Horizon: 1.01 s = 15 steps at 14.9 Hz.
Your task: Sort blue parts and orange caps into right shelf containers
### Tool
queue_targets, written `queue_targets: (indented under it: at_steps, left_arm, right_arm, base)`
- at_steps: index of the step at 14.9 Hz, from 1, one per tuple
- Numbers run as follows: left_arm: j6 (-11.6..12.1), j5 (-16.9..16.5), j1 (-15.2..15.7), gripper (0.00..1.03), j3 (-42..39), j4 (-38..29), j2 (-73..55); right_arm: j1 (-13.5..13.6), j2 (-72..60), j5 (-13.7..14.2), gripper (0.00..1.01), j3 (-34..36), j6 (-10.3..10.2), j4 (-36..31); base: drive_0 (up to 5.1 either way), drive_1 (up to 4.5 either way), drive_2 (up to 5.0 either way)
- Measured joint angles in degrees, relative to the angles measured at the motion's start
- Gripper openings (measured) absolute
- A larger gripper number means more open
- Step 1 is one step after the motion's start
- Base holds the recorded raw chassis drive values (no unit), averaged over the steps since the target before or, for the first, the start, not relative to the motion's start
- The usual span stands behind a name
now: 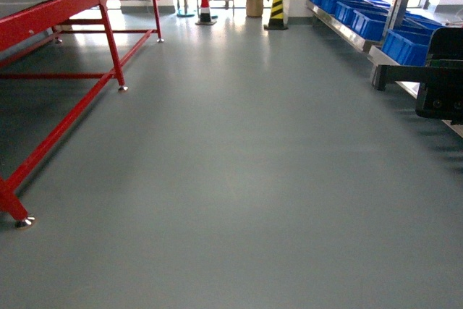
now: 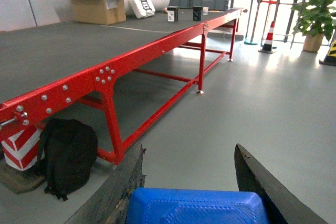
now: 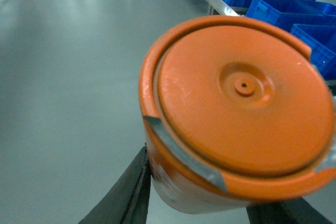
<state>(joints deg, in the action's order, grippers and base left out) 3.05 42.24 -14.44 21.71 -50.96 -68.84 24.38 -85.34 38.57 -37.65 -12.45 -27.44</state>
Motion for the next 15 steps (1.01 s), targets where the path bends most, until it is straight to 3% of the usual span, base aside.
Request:
queue_targets:
  at_steps: [6,8,15]
  left_arm:
    - [0.0,0.0,0.0,0.41,0.0,0.0,0.0]
    - [0.0,0.0,0.0,0.41,0.0,-0.1,0.0]
    - [0.0,0.0,0.0,0.41,0.0,0.1,-0.1]
  right_arm:
    - [0.0,0.0,0.0,0.41,0.0,0.0,-0.1]
    - [-0.1,0.0,0.1,0.41,0.0,0.0,0.1]
    - [0.0,0.0,0.0,0.41,0.0,0.0,0.0]
  base:
    - [3.2,1.84,-4.9]
    - [0.1,3.54,-3.4]
    - [0.1,0.41,-0.2]
